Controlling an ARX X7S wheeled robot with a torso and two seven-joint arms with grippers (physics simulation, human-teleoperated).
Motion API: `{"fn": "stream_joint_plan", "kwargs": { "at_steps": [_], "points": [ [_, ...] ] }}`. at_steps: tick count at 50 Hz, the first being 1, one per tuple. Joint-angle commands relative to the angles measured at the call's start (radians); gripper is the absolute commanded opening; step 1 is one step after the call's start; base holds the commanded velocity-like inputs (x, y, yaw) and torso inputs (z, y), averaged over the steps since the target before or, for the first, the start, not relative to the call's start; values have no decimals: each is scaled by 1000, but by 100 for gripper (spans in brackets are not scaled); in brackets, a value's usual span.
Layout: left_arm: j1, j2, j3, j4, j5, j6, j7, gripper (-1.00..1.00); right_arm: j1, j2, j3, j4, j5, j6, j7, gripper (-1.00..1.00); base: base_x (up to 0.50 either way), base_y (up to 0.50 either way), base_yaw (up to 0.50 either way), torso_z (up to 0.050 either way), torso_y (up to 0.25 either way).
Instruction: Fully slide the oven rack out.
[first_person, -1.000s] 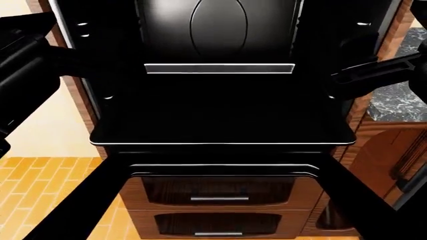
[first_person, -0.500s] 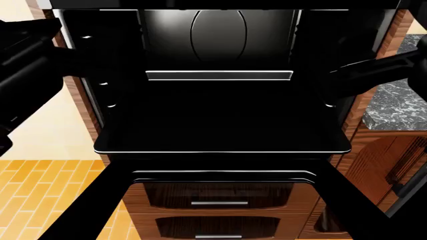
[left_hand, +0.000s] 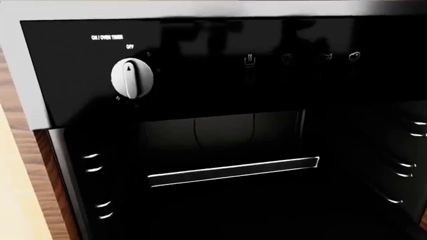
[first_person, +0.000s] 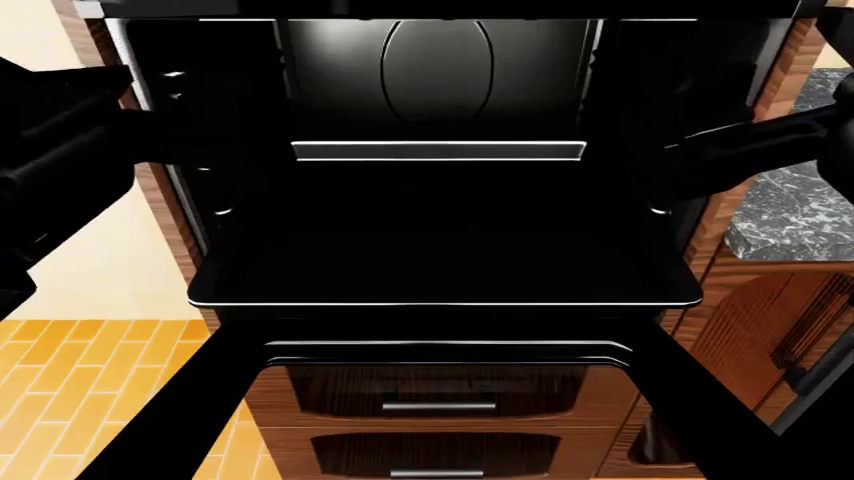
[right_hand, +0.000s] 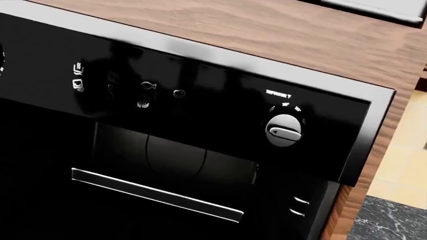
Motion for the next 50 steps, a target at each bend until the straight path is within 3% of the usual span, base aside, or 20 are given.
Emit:
{"fn": "stream_joint_plan", "kwargs": {
  "at_steps": [1,33,50],
  "points": [
    [-2,-7,27,-32,-29,16,-17,100,53,-15,-29,29,25,23,15,100,117,0,0,0,0],
    [0,-15,68,-44,-8,10,6,100,35,-26,-55,40,40,-7,28,100,125,0,0,0,0],
    [1,-19,113,-97,-82,44,-24,100,103,-59,-109,124,167,-21,77,100,0,0,0,0,-33]
  ]
}}
